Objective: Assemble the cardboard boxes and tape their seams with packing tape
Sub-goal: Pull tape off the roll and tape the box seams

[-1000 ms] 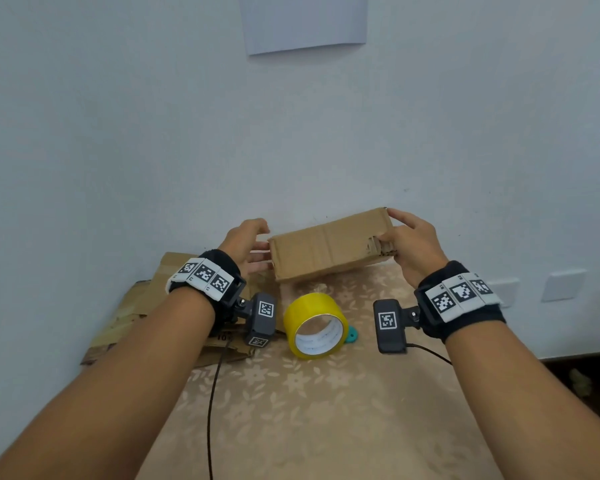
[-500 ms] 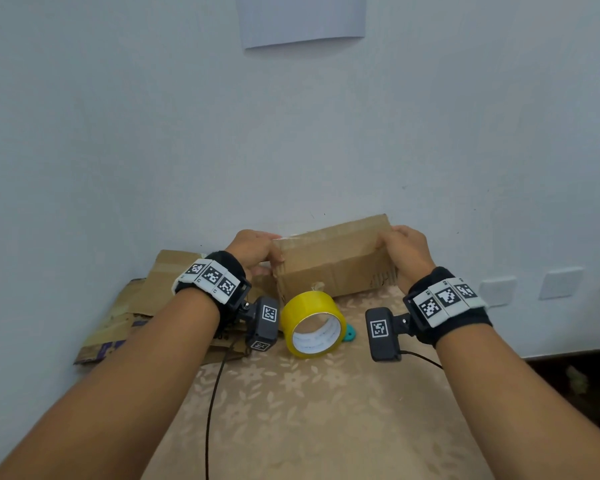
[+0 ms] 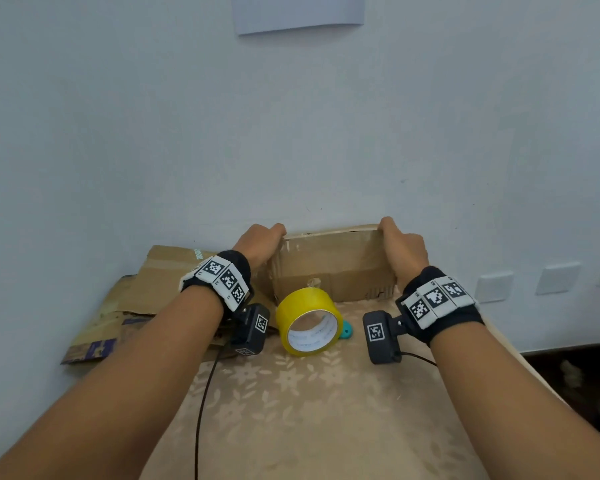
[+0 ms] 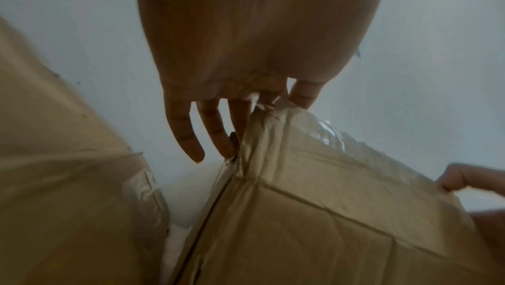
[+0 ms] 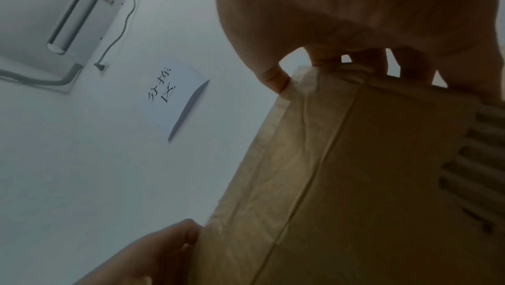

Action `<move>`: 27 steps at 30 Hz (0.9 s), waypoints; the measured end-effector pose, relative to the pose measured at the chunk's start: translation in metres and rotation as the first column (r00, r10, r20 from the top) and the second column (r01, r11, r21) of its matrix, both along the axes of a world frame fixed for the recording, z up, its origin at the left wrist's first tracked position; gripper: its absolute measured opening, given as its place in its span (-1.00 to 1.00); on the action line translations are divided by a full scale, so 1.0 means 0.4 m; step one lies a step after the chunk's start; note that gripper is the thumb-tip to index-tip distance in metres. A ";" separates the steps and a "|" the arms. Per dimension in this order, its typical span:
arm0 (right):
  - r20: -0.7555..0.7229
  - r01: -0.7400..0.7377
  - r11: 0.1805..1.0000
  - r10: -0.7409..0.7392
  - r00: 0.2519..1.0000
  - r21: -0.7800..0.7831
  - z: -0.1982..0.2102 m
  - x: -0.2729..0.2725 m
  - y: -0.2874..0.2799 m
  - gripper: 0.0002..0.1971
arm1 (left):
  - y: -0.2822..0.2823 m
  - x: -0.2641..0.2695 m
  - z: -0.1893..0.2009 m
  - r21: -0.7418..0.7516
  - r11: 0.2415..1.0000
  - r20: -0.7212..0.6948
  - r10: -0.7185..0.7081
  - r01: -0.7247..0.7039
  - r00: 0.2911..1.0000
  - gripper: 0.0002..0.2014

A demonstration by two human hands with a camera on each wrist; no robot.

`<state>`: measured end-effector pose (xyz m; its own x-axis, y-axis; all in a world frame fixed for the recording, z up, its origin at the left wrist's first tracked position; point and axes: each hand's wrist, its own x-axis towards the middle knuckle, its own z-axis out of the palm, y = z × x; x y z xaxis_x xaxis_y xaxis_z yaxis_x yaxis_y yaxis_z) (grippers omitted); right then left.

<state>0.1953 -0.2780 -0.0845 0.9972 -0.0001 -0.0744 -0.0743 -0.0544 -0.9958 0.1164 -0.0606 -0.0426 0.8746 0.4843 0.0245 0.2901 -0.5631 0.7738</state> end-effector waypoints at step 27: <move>0.314 -0.055 0.934 0.173 0.934 -0.353 0.049 -0.030 0.008 -0.55 | -0.020 0.009 0.041 0.360 0.823 -0.415 -0.281 0.440 0.865 -0.52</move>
<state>0.1834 -0.2749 -0.0647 0.9573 0.1497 0.2472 0.2863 -0.3744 -0.8820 0.1199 -0.0688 -0.0260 0.9756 0.1408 -0.1686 0.1897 -0.9270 0.3235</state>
